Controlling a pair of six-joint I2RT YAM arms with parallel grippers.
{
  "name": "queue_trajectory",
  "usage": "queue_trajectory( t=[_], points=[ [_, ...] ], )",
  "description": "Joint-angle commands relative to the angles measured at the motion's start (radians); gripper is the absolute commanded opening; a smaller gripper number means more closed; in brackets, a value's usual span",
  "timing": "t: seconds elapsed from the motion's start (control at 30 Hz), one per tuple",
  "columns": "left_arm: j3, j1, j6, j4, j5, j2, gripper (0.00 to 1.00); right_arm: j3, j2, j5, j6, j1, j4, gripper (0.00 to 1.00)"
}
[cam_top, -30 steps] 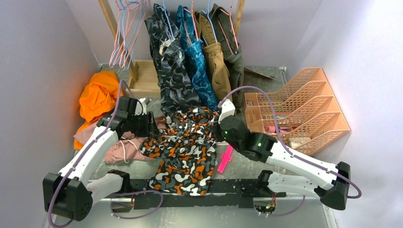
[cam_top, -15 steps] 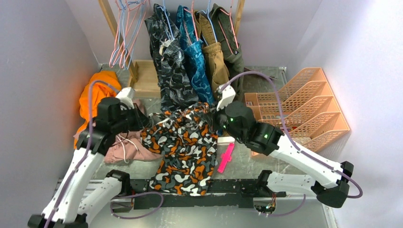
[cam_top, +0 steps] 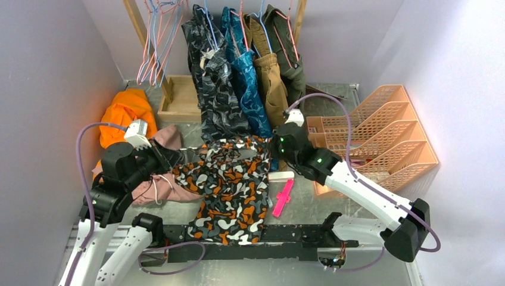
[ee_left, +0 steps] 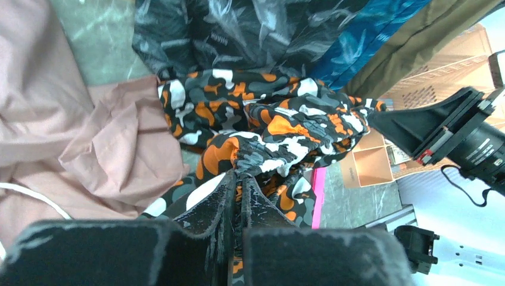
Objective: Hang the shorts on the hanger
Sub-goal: Adjust the shorts at the center of the board.
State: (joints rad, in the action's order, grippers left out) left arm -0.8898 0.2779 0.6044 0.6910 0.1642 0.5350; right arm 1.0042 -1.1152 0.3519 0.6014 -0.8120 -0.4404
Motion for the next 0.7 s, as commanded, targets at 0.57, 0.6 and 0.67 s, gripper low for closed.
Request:
queue_trajectory(
  t=[0.57,0.6,0.67],
  points=[
    [0.164,0.004,0.157,-0.056,0.009,0.036,0.07,-0.134,0.212,-0.284,-0.156,-0.061,-0.122,0.55],
    [0.167,0.004,0.158,-0.061,0.01,0.04,0.07,-0.143,0.222,-0.275,-0.155,-0.097,-0.115,0.55],
    [0.17,0.004,0.159,-0.069,0.011,0.051,0.07,-0.159,0.224,-0.218,-0.144,-0.196,-0.105,0.56]
  ],
)
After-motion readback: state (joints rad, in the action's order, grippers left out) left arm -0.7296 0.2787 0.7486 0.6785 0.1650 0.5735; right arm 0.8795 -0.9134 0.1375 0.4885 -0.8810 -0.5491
